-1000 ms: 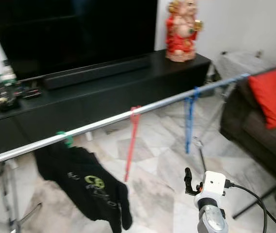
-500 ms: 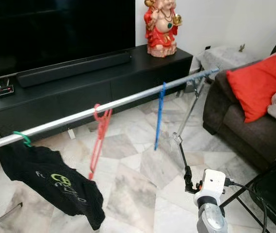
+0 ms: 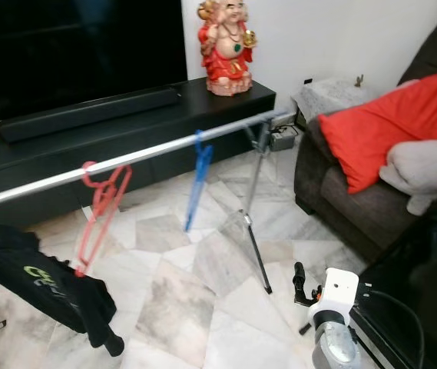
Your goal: Hang hanger
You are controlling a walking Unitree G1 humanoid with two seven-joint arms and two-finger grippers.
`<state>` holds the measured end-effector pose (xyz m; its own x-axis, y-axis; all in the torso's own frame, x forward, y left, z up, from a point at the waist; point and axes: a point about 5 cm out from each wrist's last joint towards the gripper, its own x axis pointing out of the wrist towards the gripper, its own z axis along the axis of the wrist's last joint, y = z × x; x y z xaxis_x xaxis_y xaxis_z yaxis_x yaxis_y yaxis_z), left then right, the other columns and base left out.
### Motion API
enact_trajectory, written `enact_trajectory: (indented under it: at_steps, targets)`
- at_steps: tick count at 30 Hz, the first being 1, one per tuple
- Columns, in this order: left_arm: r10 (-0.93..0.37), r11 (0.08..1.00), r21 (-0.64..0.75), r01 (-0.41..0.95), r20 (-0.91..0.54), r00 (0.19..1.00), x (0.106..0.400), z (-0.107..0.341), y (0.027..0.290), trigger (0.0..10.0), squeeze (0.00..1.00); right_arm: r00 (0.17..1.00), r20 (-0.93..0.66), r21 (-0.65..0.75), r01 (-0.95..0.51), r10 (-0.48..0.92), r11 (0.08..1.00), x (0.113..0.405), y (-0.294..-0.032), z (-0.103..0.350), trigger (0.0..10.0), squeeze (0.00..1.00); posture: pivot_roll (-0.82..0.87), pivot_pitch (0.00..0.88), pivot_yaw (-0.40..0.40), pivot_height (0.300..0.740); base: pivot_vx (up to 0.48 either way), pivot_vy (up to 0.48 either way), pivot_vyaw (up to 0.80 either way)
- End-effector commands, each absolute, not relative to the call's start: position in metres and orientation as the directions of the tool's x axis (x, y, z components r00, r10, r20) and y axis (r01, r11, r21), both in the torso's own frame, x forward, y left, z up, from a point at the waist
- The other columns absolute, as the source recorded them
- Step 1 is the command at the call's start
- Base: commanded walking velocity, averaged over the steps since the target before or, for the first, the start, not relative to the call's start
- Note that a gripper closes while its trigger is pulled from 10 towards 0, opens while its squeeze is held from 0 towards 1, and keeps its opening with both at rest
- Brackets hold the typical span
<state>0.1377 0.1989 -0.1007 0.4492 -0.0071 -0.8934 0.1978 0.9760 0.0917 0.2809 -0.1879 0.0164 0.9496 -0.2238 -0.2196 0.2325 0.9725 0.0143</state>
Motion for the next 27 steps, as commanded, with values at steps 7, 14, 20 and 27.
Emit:
enact_trajectory:
  at_steps: [7,14,20,27]
  targets:
    - [-0.034,0.974,0.062,0.216,-0.909,0.415,0.129,-0.1046,0.1934,10.0,0.0,0.95,-0.233,0.025,0.221,-0.209,0.975,0.2809,-0.1794,0.0141,10.0,0.0,0.07,0.058,0.011,0.74,0.0,0.0,-0.76]
    - [-0.027,0.975,0.067,0.211,-0.91,0.413,0.1284,-0.1047,0.1945,10.0,0.0,0.95,-0.234,0.027,0.22,-0.208,0.975,0.2814,-0.1784,0.0144,10.0,0.0,0.07,0.062,0.015,0.74,0.0,0.0,-0.76]
    - [-0.022,0.976,0.071,0.206,-0.908,0.418,0.1288,-0.1045,0.1948,10.0,0.0,0.953,-0.218,0.026,0.223,-0.212,0.975,0.2825,-0.1787,0.0166,10.0,0.0,0.07,0.061,0.016,0.74,0.0,0.0,-0.23]
    - [-0.024,0.975,0.07,0.21,-0.908,0.417,0.1296,-0.1043,0.1944,10.0,0.0,0.955,-0.196,0.02,0.23,-0.222,0.973,0.284,-0.1799,0.0207,10.0,0.0,0.06,0.057,0.02,0.74,0.0,0.0,0.0]
